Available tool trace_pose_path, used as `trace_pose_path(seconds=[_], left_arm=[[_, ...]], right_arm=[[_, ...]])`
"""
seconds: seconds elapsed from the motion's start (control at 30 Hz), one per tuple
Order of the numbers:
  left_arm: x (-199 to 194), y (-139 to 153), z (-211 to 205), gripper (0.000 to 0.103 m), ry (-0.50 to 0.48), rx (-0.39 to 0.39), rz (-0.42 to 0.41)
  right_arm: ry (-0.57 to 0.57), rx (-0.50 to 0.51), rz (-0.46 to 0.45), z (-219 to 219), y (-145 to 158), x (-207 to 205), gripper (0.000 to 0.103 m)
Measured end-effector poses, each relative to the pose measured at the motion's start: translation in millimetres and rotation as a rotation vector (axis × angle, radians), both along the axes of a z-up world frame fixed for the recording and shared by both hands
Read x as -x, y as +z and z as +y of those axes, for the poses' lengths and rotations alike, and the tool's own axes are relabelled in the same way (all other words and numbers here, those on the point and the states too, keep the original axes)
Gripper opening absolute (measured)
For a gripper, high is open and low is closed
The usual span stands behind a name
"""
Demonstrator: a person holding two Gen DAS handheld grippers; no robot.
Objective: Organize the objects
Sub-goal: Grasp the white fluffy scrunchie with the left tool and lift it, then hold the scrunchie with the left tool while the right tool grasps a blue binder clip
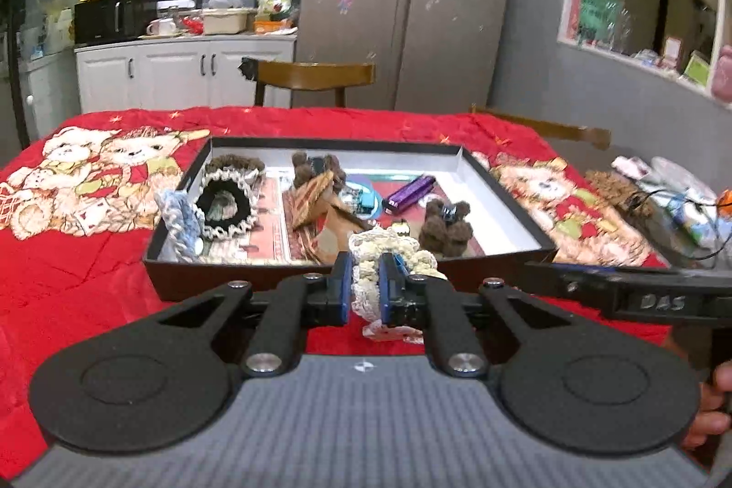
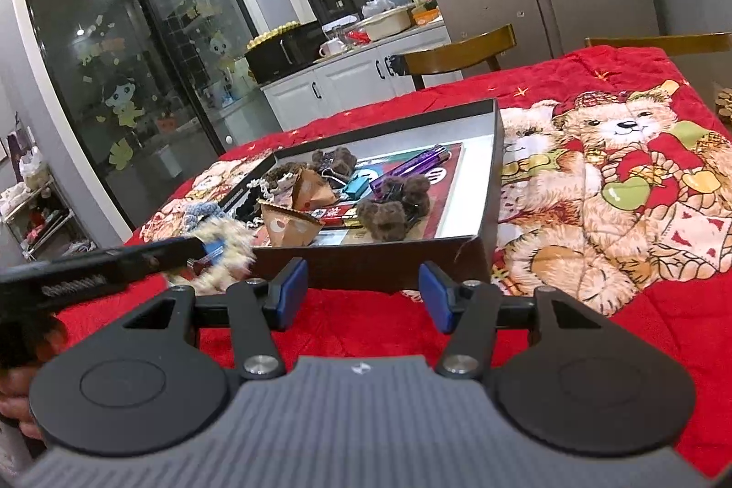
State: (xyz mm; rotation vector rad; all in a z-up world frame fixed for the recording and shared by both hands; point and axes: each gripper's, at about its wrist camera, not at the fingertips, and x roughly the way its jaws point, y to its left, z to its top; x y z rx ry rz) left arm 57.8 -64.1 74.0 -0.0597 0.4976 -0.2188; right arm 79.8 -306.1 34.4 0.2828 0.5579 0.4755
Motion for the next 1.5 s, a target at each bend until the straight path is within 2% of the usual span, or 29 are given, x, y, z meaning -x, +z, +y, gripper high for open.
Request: trace_pose_path(seconds=[0.1,0.13,0.2,0.23,0.27,0.3,0.53,0.73,0.83,0.97,1.07,1.13,1.33,1.43,1.47,1.5], left_arm=[[4,-3,8,0.016,-0.041,-0.011,0.007],[1,-12,6,0.016,-0.074,-0.039,0.048],[-4,-37,4,0.016,-0.043,-0.094,0.150],[-5,-48,5,0.015,-0.029,-0.113,0.166],[1,-50,7,0.015,-0.024,-0.112,0.124],[3,-46,5,0.015,-0.038,-0.140,0.129],[21,-25,16,0.015,-0.044,-0.081,0.072],[24,2,38,0.014,0.004,-0.010,0.005],[28,9,46,0.014,0.073,-0.050,-0.030],[33,2,60,0.014,0.102,-0.039,0.001],[36,-5,62,0.015,0.131,-0.062,-0.004],[35,-9,62,0.015,0.113,-0.046,0.008],[27,-26,59,0.015,0.111,-0.071,0.033],[22,-32,58,0.015,0.119,-0.101,0.039],[21,-34,57,0.015,0.122,-0.112,0.039],[21,-36,56,0.015,0.128,-0.122,0.036]], right_arm=[[0.010,0.009,0.003,4,0,0,0.059],[0.010,0.012,0.006,6,0,-1,0.059],[0.011,0.018,0.014,10,0,0,0.059],[0.013,0.019,0.016,12,1,-1,0.059],[0.018,0.021,0.019,14,0,-1,0.059],[0.025,0.028,0.022,17,0,0,0.059],[0.057,0.042,0.019,31,8,2,0.059],[0.107,0.052,-0.003,45,12,5,0.059],[0.145,0.064,0.019,56,7,3,0.059],[0.189,0.069,0.051,72,-4,3,0.060],[0.209,0.074,0.068,83,-12,4,0.060],[0.222,0.073,0.077,87,-15,3,0.060],[0.235,0.147,0.050,97,-21,6,0.060],[0.243,0.221,0.005,108,-21,12,0.054],[0.248,0.240,-0.005,111,-20,14,0.049],[0.255,0.254,-0.009,114,-20,16,0.038]])
